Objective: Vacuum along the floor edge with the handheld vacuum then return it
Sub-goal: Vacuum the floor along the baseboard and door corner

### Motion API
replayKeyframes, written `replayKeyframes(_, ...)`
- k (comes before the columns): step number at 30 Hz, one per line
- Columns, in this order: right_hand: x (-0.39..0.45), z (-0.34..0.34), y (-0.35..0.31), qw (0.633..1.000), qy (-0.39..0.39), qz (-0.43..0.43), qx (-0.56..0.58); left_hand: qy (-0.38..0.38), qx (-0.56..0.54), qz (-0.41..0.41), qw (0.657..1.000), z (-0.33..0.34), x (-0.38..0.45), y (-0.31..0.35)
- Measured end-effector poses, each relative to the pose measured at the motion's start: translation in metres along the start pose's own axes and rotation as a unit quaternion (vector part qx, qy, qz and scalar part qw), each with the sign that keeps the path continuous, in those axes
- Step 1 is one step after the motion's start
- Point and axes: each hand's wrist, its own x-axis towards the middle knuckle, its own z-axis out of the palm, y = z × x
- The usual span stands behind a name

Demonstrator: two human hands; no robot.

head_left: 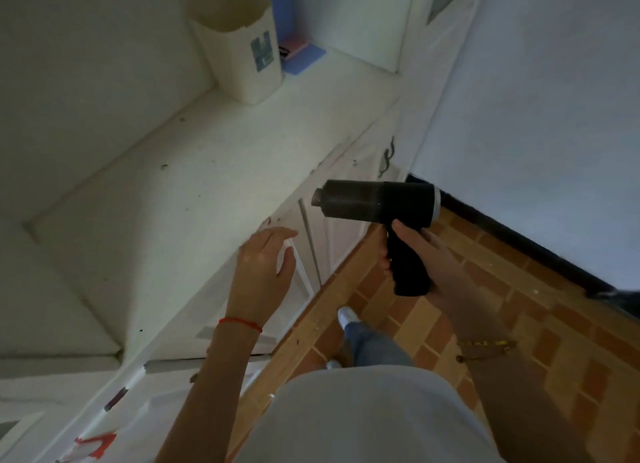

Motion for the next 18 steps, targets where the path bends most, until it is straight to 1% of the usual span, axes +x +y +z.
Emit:
replayKeyframes(3, -0.031, -0.013, 0.008, 0.996, 0.082, 0.003, 0.020, -0.050, -0.016, 0.026, 0.998, 0.011, -0.005, 0.016)
replayKeyframes(5, -0.049, -0.021, 0.013, 0.992, 0.123, 0.001, 0.031, -0.074, -0.025, 0.050, 0.996, 0.018, -0.006, 0.027)
replayKeyframes(8, -0.071, -0.035, 0.018, 0.987, 0.154, -0.014, 0.039, -0.100, -0.036, 0.073, 0.992, 0.026, -0.004, 0.045)
replayKeyframes(11, -0.089, -0.053, 0.019, 0.981, 0.183, -0.026, 0.049, -0.110, -0.052, 0.105, 0.987, 0.032, -0.001, 0.073)
replayKeyframes(14, -0.103, -0.075, 0.017, 0.976, 0.199, -0.031, 0.077, -0.086, -0.066, 0.165, 0.980, 0.045, 0.002, 0.104)
replayKeyframes(18, -0.125, -0.110, 0.008, 0.967, 0.227, -0.039, 0.111, -0.145, -0.063, 0.170, 0.973, 0.081, 0.016, 0.126)
